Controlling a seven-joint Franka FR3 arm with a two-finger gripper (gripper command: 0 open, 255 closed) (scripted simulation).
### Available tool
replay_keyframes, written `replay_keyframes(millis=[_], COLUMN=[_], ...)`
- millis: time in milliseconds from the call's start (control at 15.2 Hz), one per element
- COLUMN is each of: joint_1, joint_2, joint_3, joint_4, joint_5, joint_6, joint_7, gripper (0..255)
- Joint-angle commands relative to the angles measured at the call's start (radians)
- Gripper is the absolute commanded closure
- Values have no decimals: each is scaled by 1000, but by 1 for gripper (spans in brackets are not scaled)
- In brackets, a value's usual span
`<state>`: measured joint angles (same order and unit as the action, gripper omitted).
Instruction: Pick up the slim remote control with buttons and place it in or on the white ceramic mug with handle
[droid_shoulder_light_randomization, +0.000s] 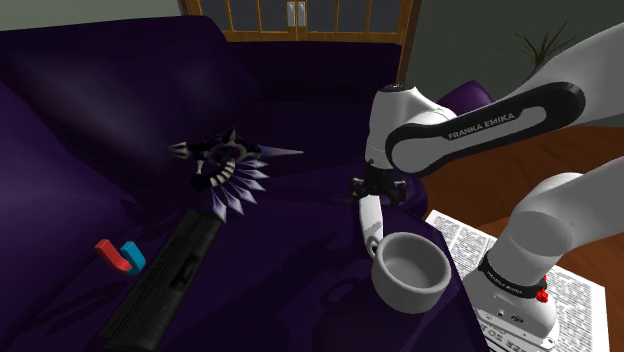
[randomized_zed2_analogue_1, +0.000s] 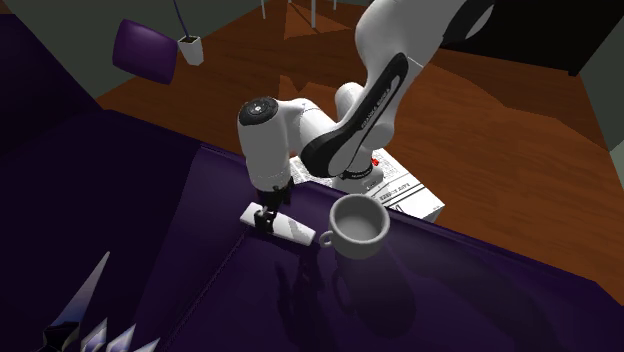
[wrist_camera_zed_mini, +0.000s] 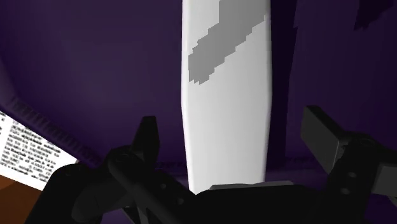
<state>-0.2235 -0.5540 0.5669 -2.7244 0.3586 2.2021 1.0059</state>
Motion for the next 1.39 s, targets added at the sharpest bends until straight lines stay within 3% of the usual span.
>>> replay_keyframes(millis=[0, 264, 792, 858, 1320], joint_1=[-8, -16, -16, -16, -16], joint_2=[30, 86, 86, 86, 86], joint_3=[15, 41, 41, 41, 41], joint_4=[-10, -39, -39, -39, -39], joint_5=[2, 6, 6, 6, 6], joint_6=[41, 126, 125, 125, 125], joint_7=[9, 14, 14, 14, 14], gripper=[0, 0, 0, 255, 255])
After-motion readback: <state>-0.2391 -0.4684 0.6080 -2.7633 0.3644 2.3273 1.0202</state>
